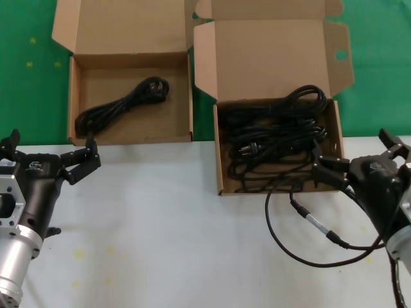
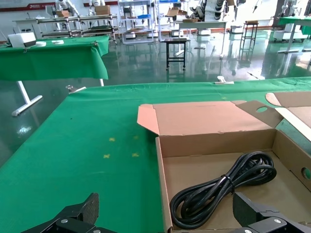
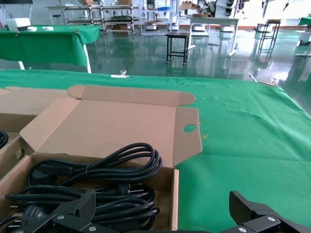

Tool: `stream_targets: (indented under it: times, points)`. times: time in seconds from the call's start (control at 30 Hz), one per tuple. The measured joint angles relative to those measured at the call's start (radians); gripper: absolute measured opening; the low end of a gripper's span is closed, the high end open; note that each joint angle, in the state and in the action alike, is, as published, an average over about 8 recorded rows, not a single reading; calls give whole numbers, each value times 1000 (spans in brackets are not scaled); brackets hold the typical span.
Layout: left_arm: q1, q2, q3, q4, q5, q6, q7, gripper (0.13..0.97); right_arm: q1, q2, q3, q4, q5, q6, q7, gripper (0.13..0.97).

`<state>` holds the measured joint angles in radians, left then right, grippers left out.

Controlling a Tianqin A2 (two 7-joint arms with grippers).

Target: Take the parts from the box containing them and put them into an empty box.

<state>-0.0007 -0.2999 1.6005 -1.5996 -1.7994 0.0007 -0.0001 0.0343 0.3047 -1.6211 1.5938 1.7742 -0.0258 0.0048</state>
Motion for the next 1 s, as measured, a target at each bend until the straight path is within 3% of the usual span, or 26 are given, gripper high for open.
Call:
stream_targets:
  times: [1.0]
  points:
    - [0,0,0,0,0,0,0,966,0,0,0,0,0,0,0,966]
